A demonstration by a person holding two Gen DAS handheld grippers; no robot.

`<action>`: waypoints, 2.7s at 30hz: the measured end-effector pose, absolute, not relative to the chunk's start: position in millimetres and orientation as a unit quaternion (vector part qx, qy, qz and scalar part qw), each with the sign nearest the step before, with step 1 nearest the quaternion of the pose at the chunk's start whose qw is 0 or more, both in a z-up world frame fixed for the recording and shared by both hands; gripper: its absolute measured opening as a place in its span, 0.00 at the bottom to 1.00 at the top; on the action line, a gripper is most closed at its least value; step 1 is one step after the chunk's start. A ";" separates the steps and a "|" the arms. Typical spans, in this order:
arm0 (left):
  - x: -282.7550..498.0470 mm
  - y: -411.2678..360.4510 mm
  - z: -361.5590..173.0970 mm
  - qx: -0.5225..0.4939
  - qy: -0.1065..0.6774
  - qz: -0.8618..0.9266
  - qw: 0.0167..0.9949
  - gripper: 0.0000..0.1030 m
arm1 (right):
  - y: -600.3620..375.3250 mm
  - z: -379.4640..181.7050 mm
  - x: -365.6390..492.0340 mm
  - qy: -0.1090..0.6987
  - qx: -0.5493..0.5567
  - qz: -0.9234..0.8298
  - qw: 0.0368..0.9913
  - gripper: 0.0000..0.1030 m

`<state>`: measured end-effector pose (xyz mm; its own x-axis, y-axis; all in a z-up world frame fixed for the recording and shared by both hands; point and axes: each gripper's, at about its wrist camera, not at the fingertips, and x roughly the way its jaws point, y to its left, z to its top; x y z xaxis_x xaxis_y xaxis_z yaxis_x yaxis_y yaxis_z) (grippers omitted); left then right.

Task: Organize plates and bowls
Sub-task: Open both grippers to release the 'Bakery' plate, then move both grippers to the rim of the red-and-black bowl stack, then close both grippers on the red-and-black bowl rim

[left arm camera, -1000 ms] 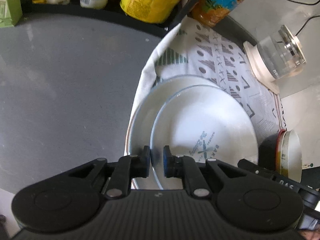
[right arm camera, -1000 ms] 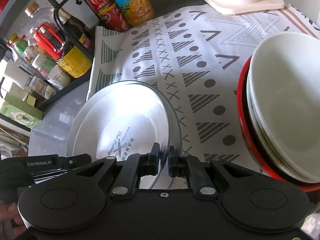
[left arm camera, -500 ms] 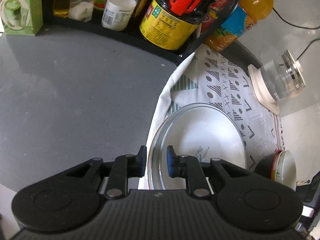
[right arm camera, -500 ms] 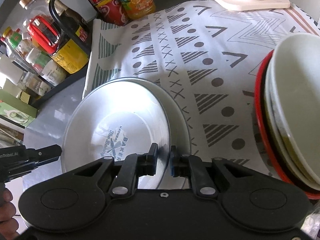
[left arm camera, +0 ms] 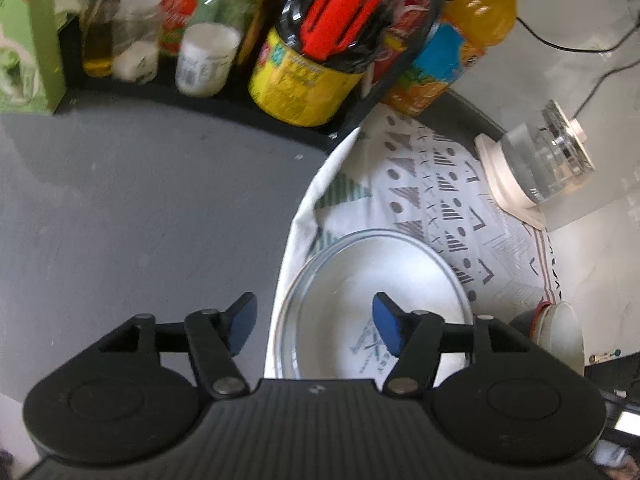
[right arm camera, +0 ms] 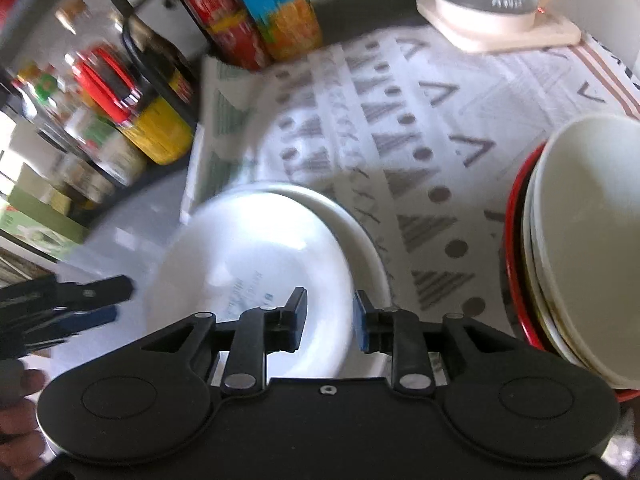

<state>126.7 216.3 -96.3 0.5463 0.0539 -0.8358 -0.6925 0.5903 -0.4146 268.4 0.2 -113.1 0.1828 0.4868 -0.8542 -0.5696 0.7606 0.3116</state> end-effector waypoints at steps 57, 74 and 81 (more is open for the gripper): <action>297.6 40.8 -108.0 -0.376 0.453 0.094 0.803 0.73 | -199.7 -99.4 363.7 0.528 0.049 0.224 0.818 0.69; 312.1 29.4 -140.2 -0.400 0.474 0.129 0.774 0.33 | -196.6 -140.4 389.3 0.583 0.038 0.227 0.779 0.38; 311.2 28.6 -141.1 -0.401 0.476 0.130 0.772 0.32 | -193.8 -144.7 386.7 0.588 0.025 0.221 0.777 0.24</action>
